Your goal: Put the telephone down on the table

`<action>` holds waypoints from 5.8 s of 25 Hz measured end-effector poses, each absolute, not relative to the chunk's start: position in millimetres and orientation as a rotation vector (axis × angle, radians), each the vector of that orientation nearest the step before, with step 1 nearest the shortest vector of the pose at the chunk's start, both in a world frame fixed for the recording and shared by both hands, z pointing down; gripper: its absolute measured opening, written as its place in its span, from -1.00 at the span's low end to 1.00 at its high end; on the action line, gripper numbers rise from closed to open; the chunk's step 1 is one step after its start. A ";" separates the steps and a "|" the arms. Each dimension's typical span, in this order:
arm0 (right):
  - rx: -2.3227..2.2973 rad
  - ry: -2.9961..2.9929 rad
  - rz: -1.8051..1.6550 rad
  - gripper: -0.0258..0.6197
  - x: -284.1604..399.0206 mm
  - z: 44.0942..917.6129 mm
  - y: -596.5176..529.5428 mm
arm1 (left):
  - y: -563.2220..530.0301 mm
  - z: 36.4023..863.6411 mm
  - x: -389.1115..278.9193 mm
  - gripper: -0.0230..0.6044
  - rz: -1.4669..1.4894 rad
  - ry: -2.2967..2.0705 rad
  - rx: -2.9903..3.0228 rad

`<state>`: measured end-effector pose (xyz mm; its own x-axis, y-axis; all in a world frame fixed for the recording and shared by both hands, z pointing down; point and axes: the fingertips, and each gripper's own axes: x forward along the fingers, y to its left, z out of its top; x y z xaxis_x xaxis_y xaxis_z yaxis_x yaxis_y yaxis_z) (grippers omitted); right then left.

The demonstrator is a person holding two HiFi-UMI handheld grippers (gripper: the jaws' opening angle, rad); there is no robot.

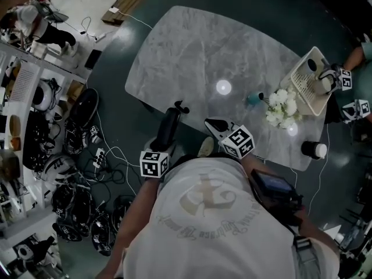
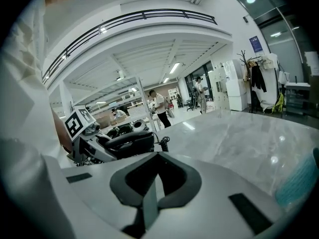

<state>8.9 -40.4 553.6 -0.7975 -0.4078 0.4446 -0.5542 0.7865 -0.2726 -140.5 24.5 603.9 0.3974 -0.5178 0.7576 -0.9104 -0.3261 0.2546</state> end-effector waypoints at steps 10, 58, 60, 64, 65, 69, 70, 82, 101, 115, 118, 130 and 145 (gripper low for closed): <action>0.723 -2.640 0.558 -0.87 20.0 548.8 -70.2 | -13.9 594.2 -117.2 -0.05 0.736 -1.238 1.988; 1.119 -2.437 0.766 -0.87 70.3 583.8 -165.0 | -225.7 618.1 -38.3 -0.05 0.868 -1.056 2.220; 1.127 -2.435 0.771 -0.87 72.2 586.2 -168.9 | -236.3 620.4 -34.5 -0.05 0.870 -1.070 2.221; 1.129 -2.428 0.781 -0.87 73.5 585.8 -170.5 | -249.8 620.0 -31.6 -0.05 0.857 -1.105 2.211; 1.128 -2.426 0.784 -0.87 74.2 585.5 -170.3 | -250.4 620.9 -31.6 -0.05 0.856 -1.111 2.201; 1.112 -2.419 0.797 -0.87 73.6 590.9 -169.8 | -242.2 635.5 -36.2 -0.05 0.876 -1.114 2.151; 1.108 -2.420 0.799 -0.87 73.1 592.1 -169.5 | -238.2 639.5 -37.6 -0.05 0.883 -1.112 2.142; 1.077 -2.423 0.812 -0.87 68.4 598.4 -163.8 | -201.8 674.5 -57.1 -0.05 0.995 -1.131 2.072; 1.089 -2.414 0.836 -0.87 67.9 600.4 -147.9 | -194.0 695.5 -76.4 -0.05 1.150 -1.140 2.041; 1.101 -2.416 0.847 -0.87 71.6 597.8 -139.8 | -190.8 695.8 -72.1 0.07 1.128 -1.071 2.021; 1.101 -2.421 0.849 -0.87 71.8 597.5 -138.8 | -192.3 688.6 -71.2 0.15 1.106 -1.067 2.021; 1.078 -2.454 0.829 -0.87 64.9 589.5 -131.2 | -179.0 661.0 -65.9 0.32 1.050 -0.995 2.127; 1.003 -2.530 0.756 -0.87 65.8 576.5 -107.3 | -149.3 605.4 -75.1 0.35 0.954 -1.091 2.237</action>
